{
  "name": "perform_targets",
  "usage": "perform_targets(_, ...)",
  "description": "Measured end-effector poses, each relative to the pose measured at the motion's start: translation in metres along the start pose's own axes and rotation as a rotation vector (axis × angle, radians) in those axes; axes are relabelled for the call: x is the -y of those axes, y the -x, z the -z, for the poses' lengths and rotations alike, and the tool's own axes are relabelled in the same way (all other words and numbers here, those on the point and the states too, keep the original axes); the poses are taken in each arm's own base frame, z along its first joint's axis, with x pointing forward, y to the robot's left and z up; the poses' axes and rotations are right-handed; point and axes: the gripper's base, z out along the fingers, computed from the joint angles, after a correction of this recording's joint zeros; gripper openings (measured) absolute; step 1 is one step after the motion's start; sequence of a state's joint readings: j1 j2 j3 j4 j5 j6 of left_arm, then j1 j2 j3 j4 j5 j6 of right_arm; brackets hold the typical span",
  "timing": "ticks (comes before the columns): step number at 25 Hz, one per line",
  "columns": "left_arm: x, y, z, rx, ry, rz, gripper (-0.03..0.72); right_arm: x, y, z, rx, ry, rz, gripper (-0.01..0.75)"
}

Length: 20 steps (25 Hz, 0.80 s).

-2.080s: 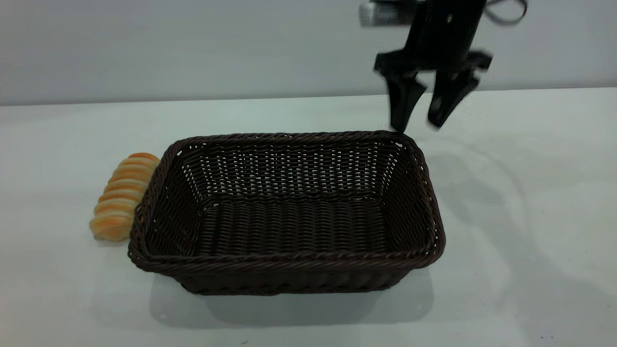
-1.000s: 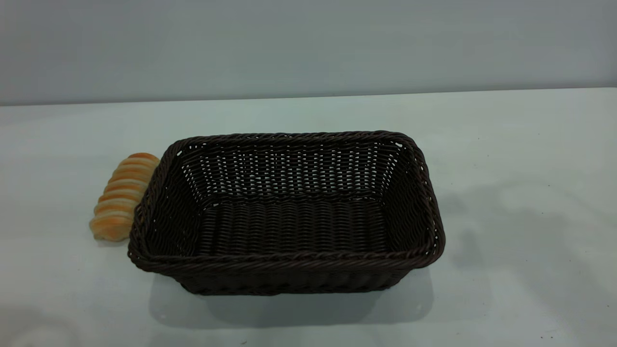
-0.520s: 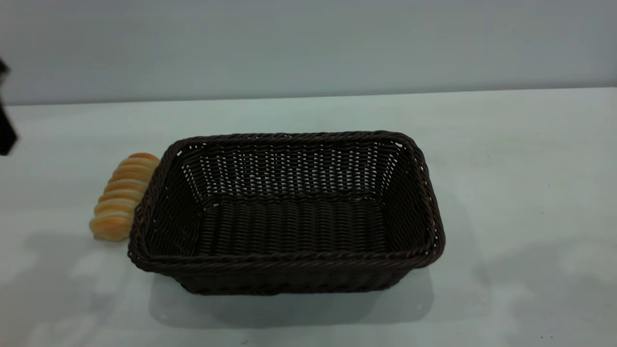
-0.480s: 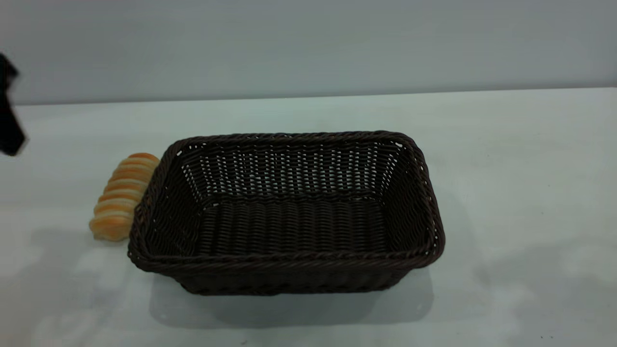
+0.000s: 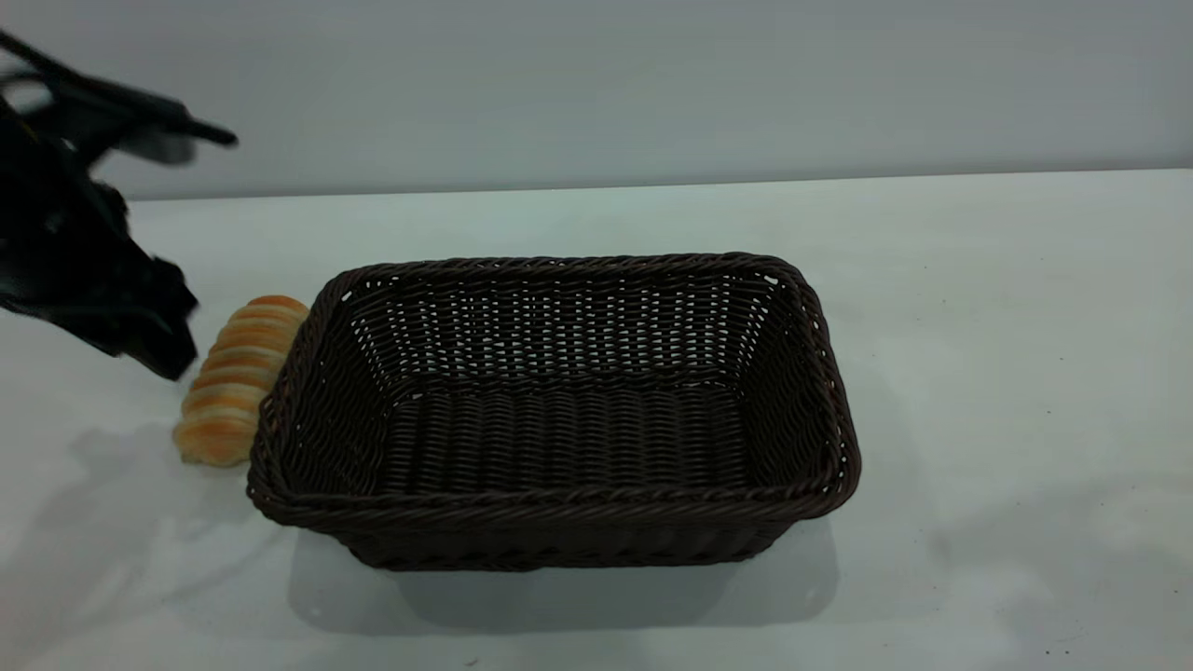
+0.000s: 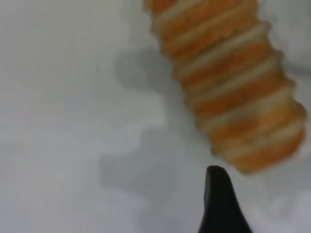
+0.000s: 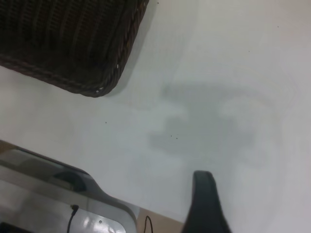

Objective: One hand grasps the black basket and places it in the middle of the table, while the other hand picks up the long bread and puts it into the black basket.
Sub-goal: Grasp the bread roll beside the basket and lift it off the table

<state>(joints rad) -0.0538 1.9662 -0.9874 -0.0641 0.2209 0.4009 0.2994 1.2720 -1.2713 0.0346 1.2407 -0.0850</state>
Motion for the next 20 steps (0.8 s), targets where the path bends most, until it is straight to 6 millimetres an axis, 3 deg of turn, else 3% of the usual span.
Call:
perform_targets(10, 0.003, -0.003, -0.052, 0.055, 0.028, -0.013, 0.485, 0.000, 0.000, 0.000, 0.000, 0.000, 0.000, 0.566)
perform_targets(20, 0.005, -0.007, -0.070, 0.063, 0.034, -0.003, 0.467, 0.000, 0.000, 0.000, 0.000, 0.000, 0.000, 0.566)
